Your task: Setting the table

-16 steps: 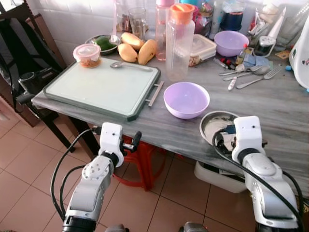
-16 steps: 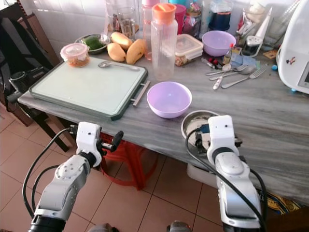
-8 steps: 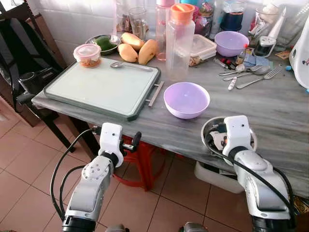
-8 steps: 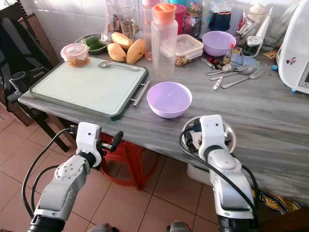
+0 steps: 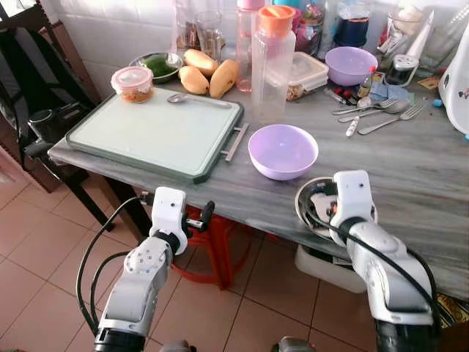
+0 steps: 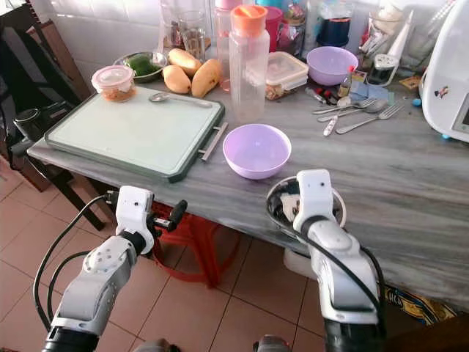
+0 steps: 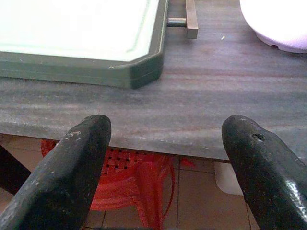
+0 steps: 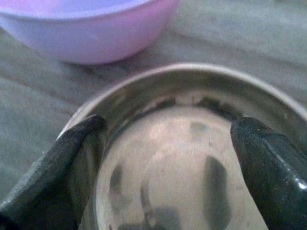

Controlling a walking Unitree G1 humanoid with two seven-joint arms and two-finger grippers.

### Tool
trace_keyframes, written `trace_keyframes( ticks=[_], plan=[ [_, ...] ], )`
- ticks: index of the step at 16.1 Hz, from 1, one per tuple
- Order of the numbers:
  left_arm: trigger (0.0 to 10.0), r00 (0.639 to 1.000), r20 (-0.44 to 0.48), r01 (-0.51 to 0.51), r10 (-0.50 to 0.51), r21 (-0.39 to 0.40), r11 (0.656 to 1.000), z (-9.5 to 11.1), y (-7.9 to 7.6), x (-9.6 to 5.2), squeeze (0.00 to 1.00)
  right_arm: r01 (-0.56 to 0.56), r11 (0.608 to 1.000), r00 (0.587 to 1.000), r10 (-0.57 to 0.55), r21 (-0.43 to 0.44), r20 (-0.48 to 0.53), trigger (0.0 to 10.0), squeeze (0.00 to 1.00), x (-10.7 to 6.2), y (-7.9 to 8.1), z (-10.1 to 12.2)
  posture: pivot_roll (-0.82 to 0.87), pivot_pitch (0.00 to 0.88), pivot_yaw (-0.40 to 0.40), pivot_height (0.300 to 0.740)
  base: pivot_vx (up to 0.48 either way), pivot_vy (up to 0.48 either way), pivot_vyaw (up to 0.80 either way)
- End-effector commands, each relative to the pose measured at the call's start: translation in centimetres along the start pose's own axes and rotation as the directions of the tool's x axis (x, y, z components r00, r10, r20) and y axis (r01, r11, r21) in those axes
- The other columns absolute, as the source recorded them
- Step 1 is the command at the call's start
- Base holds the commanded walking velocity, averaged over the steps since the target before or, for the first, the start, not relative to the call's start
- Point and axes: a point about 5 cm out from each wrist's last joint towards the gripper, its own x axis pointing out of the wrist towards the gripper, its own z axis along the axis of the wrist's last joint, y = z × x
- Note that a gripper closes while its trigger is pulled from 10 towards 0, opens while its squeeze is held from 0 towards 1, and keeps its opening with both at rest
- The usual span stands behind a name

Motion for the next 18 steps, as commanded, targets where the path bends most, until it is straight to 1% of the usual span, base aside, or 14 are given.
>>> trace_keyframes(
  ticks=[1, 4, 8, 11, 15, 18],
  plan=[
    [10.0, 1.0, 0.002, 0.008, -0.008, 0.013, 1.0, 0.2, 0.0, 0.0, 0.0, 0.001, 1.0, 1.0, -0.001, 0.013, 0.01, 10.0, 0.0, 0.1, -0.1, 0.2, -0.05, 0.022, 0.058, 0.74, 0.0, 0.0, 0.0],
    [10.0, 1.0, 0.005, 0.005, -0.005, 0.014, 1.0, 0.3, 0.0, 0.0, 0.0, 0.018, 1.0, 1.0, -0.018, 0.005, 0.016, 10.0, 0.0, 0.6, -0.5, 0.4, -0.05, 0.021, 0.056, 0.74, 0.0, 0.0, 0.0],
    [10.0, 1.0, 0.006, 0.003, -0.003, 0.016, 1.0, 0.3, 0.1, 0.0, 0.0, 0.047, 0.999, 0.999, -0.047, 0.002, 0.007, 10.0, 0.0, 1.0, -1.2, 0.0, -0.05, 0.022, 0.059, 0.74, 0.0, 0.0, 0.0],
    [10.0, 1.0, 0.006, 0.004, -0.005, 0.018, 1.0, 0.3, 0.1, -0.1, 0.0, 0.072, 0.997, 0.997, -0.071, -0.026, 0.023, 10.0, 0.0, 1.2, -1.7, -0.2, -0.05, 0.024, 0.062, 0.74, 0.0, 0.0, 0.0],
    [10.0, 1.0, 0.006, 0.005, -0.005, 0.02, 1.0, 0.3, 0.2, -0.1, 0.0, 0.061, 0.998, 0.998, -0.061, -0.024, 0.02, 10.0, 0.0, 1.2, -1.5, -0.5, -0.05, 0.025, 0.061, 0.74, 0.0, 0.0, 0.0],
    [10.0, 1.0, 0.008, 0.004, -0.004, 0.02, 1.0, 0.3, 0.2, -0.1, 0.0, 0.066, 0.998, 0.997, -0.065, -0.017, 0.027, 10.0, 0.0, 1.7, -1.7, -0.9, -0.04, 0.028, 0.062, 0.74, 0.0, 0.0, 0.0]
  ],
)
